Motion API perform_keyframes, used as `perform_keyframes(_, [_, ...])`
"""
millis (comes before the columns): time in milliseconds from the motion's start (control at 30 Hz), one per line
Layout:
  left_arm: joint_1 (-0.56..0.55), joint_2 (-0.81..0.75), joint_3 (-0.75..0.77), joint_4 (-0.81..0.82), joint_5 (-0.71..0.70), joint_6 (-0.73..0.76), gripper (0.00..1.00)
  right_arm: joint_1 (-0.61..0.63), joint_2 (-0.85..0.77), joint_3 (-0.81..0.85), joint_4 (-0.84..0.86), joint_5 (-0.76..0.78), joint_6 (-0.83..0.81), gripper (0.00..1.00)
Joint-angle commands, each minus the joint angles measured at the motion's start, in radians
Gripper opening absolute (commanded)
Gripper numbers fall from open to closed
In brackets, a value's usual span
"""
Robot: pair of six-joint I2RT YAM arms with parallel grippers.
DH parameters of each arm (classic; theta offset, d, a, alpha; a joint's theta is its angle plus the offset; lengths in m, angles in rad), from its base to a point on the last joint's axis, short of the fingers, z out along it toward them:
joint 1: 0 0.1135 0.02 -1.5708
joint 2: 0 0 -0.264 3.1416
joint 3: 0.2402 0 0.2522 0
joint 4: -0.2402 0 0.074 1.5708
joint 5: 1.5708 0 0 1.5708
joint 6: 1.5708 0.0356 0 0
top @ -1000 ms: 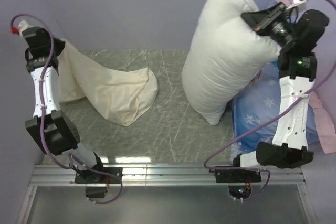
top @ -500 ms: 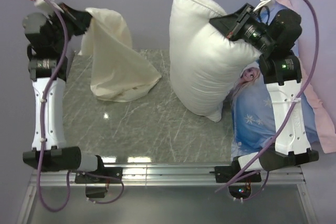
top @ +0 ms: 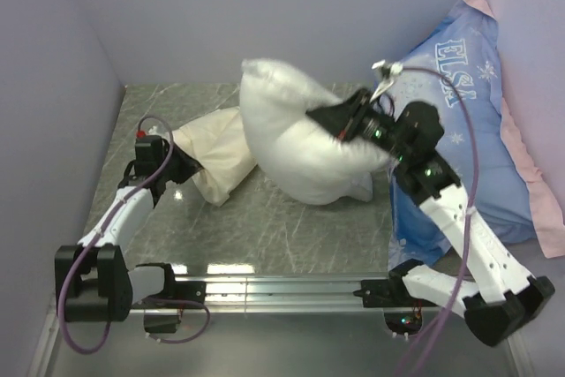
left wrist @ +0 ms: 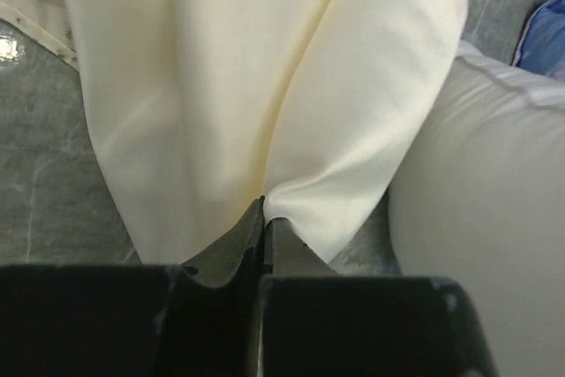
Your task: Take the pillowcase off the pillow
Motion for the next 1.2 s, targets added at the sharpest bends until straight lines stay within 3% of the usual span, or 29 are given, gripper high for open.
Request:
perform_keyframes(0, [0.0,-0.123,-0.013,0.107,-0.041,-0.061,0.08,0.111,-0.058,-0.263,-0.062,0.068,0.014,0.0])
perform_keyframes(33, [0.0,-0.128,-0.018,0.098,-0.043,-0.059,0.12,0.17,-0.103,-0.361,-0.054,0.092,0.03,0.0])
perform_keyframes(133, [0.0,-0.141,-0.036,0.075,-0.034,-0.066,0.38,0.29,-0.178,-0.533,-0.029,0.217,0.082,0.0])
perform_keyframes(167, [0.0,-0.144,-0.044,0.082,-0.034,-0.072,0.55,0.31,-0.189,-0.573,-0.02,0.244,0.12,0.0])
perform_keyframes(267, [0.005,-0.152,-0.05,0.084,-0.032,-0.073,0.68,0.341,-0.185,-0.702,0.012,0.295,0.183,0.0])
perform_keyframes(367, [0.008,-0.152,-0.017,0.073,-0.015,-0.059,0.73,0.337,-0.154,-0.767,0.014,0.364,0.211,0.0])
perform_keyframes(500, [0.009,-0.149,0.0,0.069,0.037,-0.053,0.75,0.278,-0.079,-0.71,-0.002,0.43,0.157,0.0])
perform_keyframes(533, [0.009,-0.149,0.007,0.056,0.045,-0.04,0.77,0.28,-0.062,-0.695,-0.015,0.442,0.14,0.0])
perform_keyframes(567, [0.009,-0.151,0.017,0.044,0.052,-0.032,0.88,0.278,-0.047,-0.681,-0.028,0.453,0.111,0.0])
perform_keyframes(633, [0.008,-0.158,0.028,0.003,0.046,0.0,0.97,0.277,0.001,-0.658,-0.029,0.462,0.084,0.0])
perform_keyframes(733, [0.009,-0.161,0.091,-0.101,0.006,0.069,0.99,0.278,0.03,-0.613,-0.029,0.449,0.056,0.01])
perform_keyframes(767, [0.006,-0.161,0.141,-0.135,-0.016,0.088,0.99,0.278,0.029,-0.604,-0.034,0.441,0.051,0.06])
perform_keyframes(800, [0.008,-0.161,0.169,-0.164,-0.027,0.103,0.99,0.28,0.011,-0.581,-0.06,0.436,0.045,0.21])
perform_keyframes(900, [0.008,-0.172,0.264,-0.26,-0.029,0.177,0.99,0.285,-0.064,-0.555,-0.133,0.426,0.01,0.43])
perform_keyframes(933, [0.008,-0.18,0.282,-0.272,-0.021,0.203,0.99,0.286,-0.091,-0.556,-0.149,0.415,-0.01,0.9])
perform_keyframes(967, [0.006,-0.187,0.31,-0.284,-0.012,0.215,0.99,0.288,-0.115,-0.556,-0.163,0.403,-0.016,0.94])
perform_keyframes(1167, [0.006,-0.242,0.379,-0.304,0.071,0.243,0.99,0.288,-0.29,-0.524,-0.313,0.387,-0.05,0.98])
